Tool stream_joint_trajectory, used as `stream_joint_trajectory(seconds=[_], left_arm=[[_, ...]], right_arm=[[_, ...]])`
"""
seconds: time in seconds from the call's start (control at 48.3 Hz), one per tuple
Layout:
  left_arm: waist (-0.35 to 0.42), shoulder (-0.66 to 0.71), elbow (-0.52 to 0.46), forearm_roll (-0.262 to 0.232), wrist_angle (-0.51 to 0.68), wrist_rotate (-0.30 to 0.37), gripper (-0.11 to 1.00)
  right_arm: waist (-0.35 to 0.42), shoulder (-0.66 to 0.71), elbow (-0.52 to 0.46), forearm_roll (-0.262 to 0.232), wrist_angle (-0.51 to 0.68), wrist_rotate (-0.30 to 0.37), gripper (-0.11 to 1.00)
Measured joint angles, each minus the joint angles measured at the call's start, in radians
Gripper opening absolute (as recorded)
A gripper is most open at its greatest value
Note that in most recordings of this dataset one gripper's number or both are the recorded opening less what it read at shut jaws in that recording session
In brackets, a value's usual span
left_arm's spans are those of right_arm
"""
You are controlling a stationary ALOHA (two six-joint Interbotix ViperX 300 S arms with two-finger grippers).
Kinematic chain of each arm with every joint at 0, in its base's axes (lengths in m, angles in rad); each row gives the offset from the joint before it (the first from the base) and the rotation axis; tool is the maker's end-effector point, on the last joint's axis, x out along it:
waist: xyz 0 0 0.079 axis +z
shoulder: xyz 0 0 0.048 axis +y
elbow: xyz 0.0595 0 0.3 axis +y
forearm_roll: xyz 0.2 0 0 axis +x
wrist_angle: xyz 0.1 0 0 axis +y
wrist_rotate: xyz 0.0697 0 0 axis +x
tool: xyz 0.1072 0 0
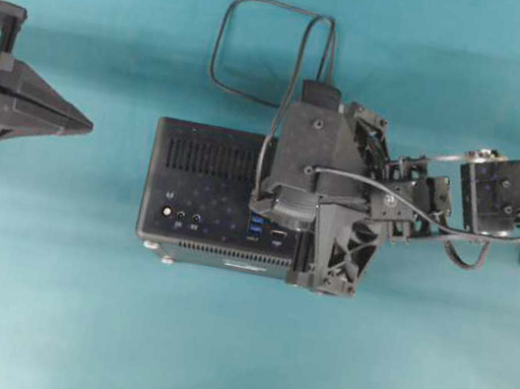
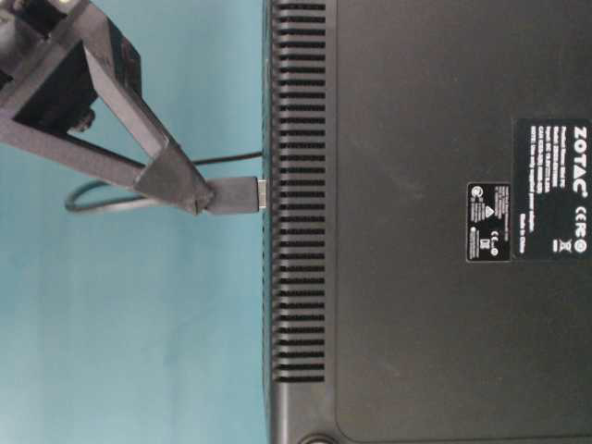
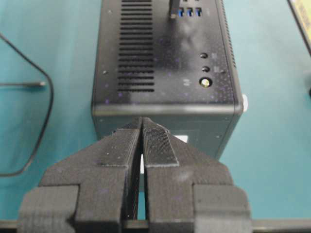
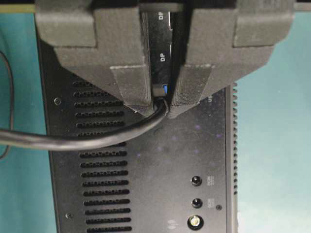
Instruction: Insert the USB into the PC box with both arms.
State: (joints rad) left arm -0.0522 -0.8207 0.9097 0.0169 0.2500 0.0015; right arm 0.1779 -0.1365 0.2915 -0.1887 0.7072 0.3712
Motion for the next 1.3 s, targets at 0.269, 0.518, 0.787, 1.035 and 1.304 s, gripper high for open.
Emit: stream_joint_trajectory(seconds=[0.269, 0.518, 0.787, 1.035, 1.304], left_arm=[[0.0, 0.0, 0.0, 0.0, 0.0, 0.0, 0.0], [0.0, 0.002, 0.0, 0.0, 0.0, 0.0, 0.0], [0.0, 0.002, 0.0, 0.0, 0.0, 0.0, 0.0], [-0.002, 0.002, 0.0, 0.0, 0.0, 0.0, 0.0], [-0.003, 0.002, 0.0, 0.0, 0.002, 0.0, 0.0]], right_arm=[[-0.005, -0.003, 0.009, 0.006, 0.002, 0.0, 0.07], [0.012, 0.002, 0.008, 0.032, -0.008, 0.0, 0.07], [0.002, -0.003, 0.017, 0.034, -0.011, 0.0, 0.07], [-0.008, -0.009, 0.029, 0.031, -0.026, 0.0, 0.07], [0.005, -0.002, 0.029, 0.06, -0.044, 0.0, 0.07]])
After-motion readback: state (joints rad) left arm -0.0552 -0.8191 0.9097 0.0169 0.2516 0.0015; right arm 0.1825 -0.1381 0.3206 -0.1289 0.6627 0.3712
